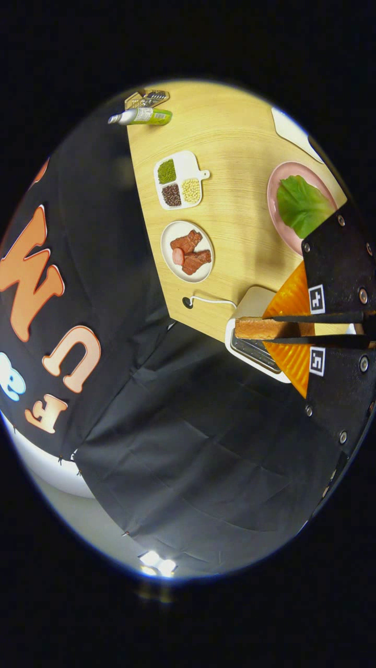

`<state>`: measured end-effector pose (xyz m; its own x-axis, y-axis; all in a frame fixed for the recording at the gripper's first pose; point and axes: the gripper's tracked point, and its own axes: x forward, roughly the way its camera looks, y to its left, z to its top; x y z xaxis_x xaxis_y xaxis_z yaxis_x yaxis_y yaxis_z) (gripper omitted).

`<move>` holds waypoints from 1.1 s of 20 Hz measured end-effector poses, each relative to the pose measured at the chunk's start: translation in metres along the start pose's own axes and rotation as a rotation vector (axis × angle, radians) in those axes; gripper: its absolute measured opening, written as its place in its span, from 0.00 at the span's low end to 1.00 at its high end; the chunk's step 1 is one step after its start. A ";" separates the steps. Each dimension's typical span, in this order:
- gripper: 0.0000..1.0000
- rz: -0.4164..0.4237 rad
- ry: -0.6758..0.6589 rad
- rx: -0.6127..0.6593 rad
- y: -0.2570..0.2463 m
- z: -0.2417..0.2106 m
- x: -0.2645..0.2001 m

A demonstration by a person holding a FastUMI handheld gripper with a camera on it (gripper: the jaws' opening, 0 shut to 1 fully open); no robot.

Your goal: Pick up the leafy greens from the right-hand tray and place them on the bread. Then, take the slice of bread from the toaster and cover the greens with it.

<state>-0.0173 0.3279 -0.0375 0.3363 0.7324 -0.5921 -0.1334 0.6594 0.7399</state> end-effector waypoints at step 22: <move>0.08 -0.052 -0.002 0.169 -0.127 -0.052 -0.019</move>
<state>-0.0552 0.2392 -0.1367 0.3409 0.6972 -0.6306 0.0425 0.6587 0.7512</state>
